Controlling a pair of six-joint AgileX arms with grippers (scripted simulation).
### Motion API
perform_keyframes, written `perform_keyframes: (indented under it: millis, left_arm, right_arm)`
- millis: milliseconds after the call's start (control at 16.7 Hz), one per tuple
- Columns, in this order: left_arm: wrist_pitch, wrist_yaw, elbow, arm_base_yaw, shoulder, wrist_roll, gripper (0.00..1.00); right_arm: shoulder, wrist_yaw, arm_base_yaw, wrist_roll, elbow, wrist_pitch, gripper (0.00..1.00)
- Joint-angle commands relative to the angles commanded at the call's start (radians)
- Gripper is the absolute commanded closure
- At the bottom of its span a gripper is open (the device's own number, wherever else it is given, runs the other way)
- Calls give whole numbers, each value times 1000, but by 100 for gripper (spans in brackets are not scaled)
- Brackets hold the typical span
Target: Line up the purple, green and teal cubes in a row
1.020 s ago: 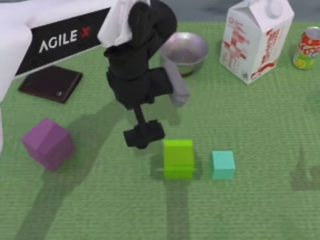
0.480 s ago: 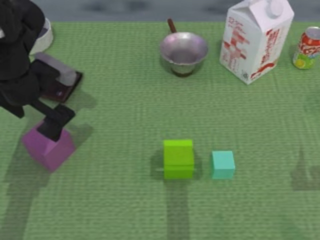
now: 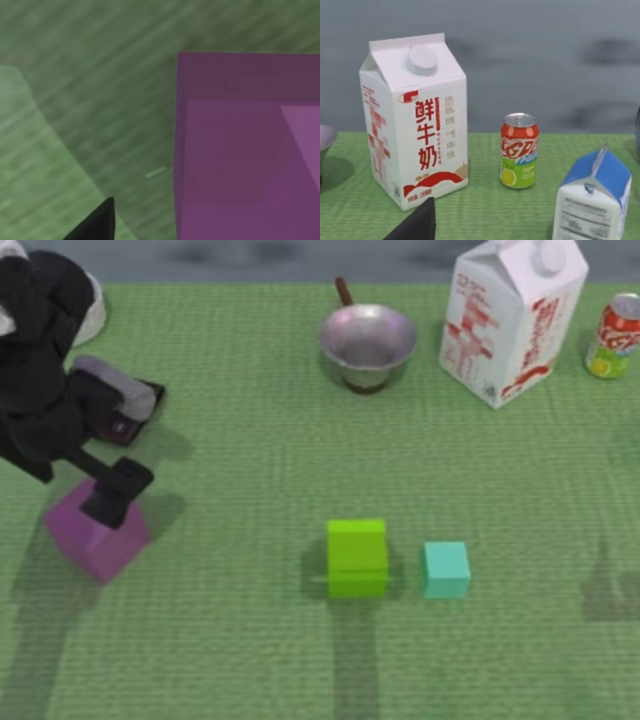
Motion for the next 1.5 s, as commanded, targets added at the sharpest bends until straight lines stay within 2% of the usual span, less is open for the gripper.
perform_keyframes:
  millis: [420,720,1500]
  left_arm:
    - [249,1,-146,2,101,4,0]
    - [265,1,-156,3,108,4,0]
    - [265,1,-156,3,108,4,98]
  right_arm:
    - [0,0,0,0,0,0,0]
    - [0,0,0,0,0,0,0]
    - [0,0,0,0,0,0,0]
